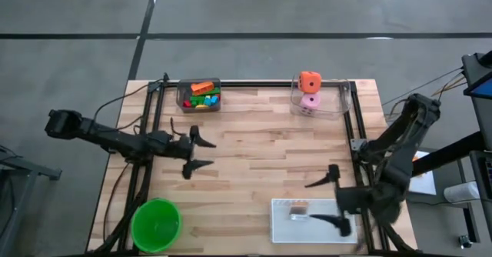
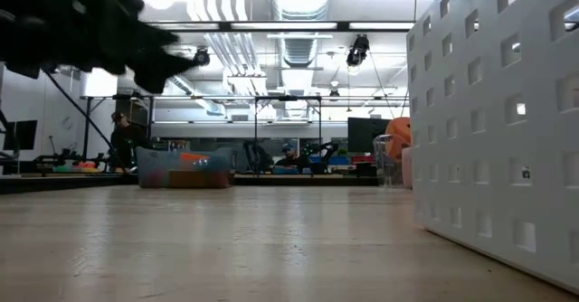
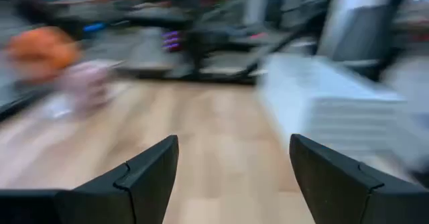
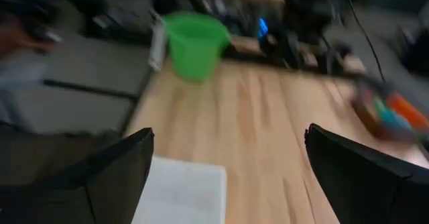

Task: Pick & Place Toys
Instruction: Return to Home Position

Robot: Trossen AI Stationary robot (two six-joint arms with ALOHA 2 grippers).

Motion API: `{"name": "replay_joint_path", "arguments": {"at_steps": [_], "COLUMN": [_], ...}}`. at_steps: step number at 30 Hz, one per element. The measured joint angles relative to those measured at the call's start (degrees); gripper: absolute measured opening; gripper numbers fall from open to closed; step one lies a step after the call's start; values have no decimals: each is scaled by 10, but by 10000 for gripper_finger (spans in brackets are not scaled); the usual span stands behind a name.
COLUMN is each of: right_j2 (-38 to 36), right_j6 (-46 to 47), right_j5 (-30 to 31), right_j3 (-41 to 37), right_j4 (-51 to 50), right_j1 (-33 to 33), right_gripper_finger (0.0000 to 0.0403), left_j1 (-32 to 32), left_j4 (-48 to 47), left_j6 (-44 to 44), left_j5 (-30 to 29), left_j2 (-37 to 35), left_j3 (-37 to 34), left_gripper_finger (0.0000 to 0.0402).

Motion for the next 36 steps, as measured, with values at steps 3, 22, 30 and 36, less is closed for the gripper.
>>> {"name": "replay_joint_path", "arguments": {"at_steps": [3, 22, 30, 36], "right_j2": [-54, -413, -571, -700], "right_j6": [-123, -338, -353, -333], "right_j5": [-61, -366, -348, -316], "right_j3": [-70, -482, -530, -542], "right_j4": [154, 477, 391, 262], "right_j1": [6, -37, -74, -119], "right_gripper_finger": [383, 383, 383, 383], "left_j1": [23, 86, 173, 305], "left_j4": [-19, -370, -388, -371], "left_j6": [4, -10, -13, -42], "left_j5": [97, 136, 197, 303], "left_j2": [-62, -546, -554, -554], "left_j3": [0, -77, -75, -78], "left_gripper_finger": [285, 285, 285, 285]}}
